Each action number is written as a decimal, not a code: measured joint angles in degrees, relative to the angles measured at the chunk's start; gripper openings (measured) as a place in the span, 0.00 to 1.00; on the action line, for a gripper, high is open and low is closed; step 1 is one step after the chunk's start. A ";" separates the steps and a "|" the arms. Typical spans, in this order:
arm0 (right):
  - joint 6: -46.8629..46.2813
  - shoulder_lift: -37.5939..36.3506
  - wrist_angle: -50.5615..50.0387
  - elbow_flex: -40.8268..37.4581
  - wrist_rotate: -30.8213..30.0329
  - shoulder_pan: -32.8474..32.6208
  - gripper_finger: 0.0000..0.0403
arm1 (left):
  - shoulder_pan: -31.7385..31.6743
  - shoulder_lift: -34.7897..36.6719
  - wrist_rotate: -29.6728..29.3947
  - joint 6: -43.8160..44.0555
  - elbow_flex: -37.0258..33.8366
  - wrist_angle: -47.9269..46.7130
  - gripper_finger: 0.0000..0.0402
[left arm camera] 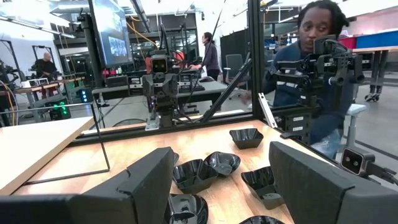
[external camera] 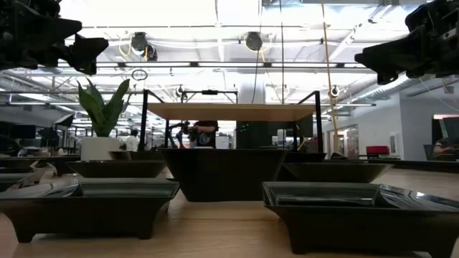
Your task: Pick & Place Mini shaped plates
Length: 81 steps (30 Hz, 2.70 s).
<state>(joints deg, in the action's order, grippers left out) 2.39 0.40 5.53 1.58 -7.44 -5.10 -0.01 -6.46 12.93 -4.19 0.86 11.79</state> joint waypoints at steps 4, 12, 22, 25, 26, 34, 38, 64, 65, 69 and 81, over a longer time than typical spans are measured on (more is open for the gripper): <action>0.00 0.00 -0.01 0.00 0.00 0.00 0.29 | 0.00 0.00 0.02 -0.01 0.01 0.00 0.66; 0.00 -0.01 -0.02 0.00 -0.01 0.01 0.29 | 0.00 -0.01 0.01 -0.02 0.00 0.02 0.66; 0.00 0.00 0.01 -0.02 -0.01 0.02 0.29 | 0.00 -0.01 0.01 0.00 0.02 0.01 0.66; 0.00 -0.02 -0.02 0.00 -0.01 0.00 0.29 | 0.00 0.00 0.00 0.00 0.00 0.00 0.66; 0.00 0.00 0.01 -0.01 -0.01 0.01 0.29 | 0.00 0.00 0.02 -0.02 0.00 0.00 0.66; 0.00 0.00 -0.01 0.00 0.00 0.00 0.29 | 0.00 -0.01 0.01 -0.01 0.00 0.01 0.66; 0.00 0.01 -0.01 0.01 0.00 0.00 0.29 | 0.00 -0.01 0.01 -0.01 0.00 0.01 0.66; 0.32 -0.02 0.01 0.01 -0.01 0.02 0.29 | -0.02 -0.02 -4.24 -1.05 0.00 0.30 0.66; 1.84 -0.01 0.06 0.01 -0.02 0.02 0.29 | -0.02 -0.02 -4.26 -1.07 0.00 0.33 0.66; 15.57 -0.02 0.22 0.00 -1.57 0.22 0.29 | -0.02 -0.02 -4.38 -2.39 0.00 2.22 0.66; 10.71 -0.02 0.45 0.00 -1.43 0.22 0.29 | -0.02 -0.02 -10.34 2.99 0.00 6.50 0.66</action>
<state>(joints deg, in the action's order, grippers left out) 13.10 0.38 5.98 1.58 -8.86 -4.89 -0.03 -6.48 2.59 -1.20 0.86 18.29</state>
